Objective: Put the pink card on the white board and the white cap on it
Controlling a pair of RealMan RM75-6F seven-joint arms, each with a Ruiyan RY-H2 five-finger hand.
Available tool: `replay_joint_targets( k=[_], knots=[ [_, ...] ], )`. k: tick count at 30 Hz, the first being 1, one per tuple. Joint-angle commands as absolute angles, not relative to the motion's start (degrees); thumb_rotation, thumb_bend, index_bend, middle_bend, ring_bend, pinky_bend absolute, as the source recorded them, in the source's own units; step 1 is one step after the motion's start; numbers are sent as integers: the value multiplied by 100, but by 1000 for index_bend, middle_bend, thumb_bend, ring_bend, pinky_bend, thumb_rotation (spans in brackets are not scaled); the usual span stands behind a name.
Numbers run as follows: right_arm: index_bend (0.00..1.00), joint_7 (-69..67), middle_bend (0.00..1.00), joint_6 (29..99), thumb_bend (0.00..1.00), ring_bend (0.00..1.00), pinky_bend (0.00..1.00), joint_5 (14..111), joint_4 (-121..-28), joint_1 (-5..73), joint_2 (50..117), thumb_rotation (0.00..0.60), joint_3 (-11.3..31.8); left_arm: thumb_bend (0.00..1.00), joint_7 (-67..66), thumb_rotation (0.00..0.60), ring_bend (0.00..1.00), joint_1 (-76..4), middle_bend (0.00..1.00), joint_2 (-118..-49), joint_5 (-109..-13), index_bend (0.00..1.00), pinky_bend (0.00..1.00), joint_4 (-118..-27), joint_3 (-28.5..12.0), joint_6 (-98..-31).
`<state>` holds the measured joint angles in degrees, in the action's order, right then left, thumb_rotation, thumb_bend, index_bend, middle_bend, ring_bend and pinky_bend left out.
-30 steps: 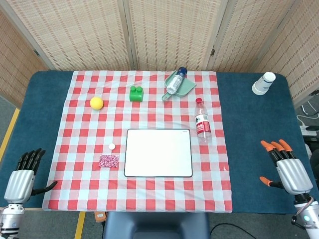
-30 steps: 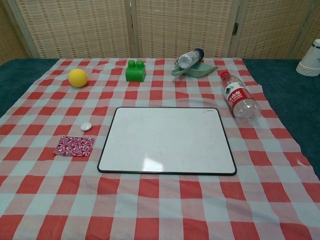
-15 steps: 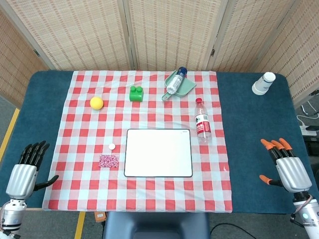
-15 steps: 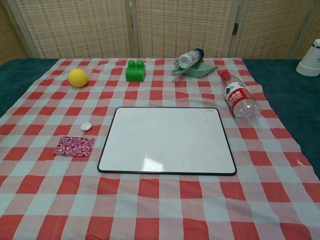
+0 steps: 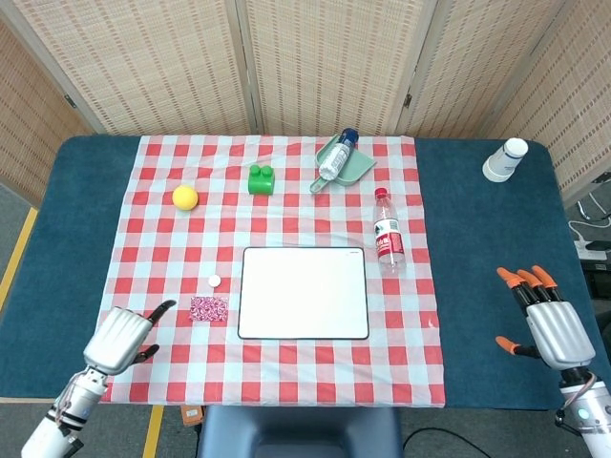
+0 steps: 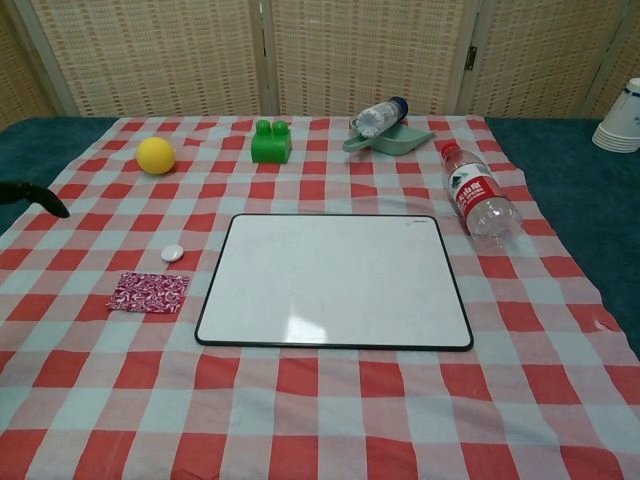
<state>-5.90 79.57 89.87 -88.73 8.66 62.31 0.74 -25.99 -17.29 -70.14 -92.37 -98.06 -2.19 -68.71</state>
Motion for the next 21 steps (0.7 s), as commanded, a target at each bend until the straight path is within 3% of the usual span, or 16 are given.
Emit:
replay_joint_targets(
  k=[1,5,11,21],
  knots=[
    [37,-591,152,7907,27,65,66,8992,-8866,892,6235,600,63,186,-3379,600,1000,-2000,1000,-7335,-8582,324,1000,-9888,-335,-6532],
    [37,-664,152,7886,27,65,66,8986,-8856,909,6211,600,68,246,-4032,600,1000,-2161,1000,-7542,-7423,328,1000,-10127,-522,-6131],
    [37,-758,152,7775,27,66,66,8927,-8859,949,6156,600,69,241,-4537,600,1000,-2308,1000,-7903,-6194,302,1000,-10461,-764,-6320],
    [37,-904,152,7802,27,66,66,8956,-8861,966,6096,600,81,226,-4956,600,1000,-2654,1000,-8423,-5497,302,1000,-10186,-798,-6484]
  ],
)
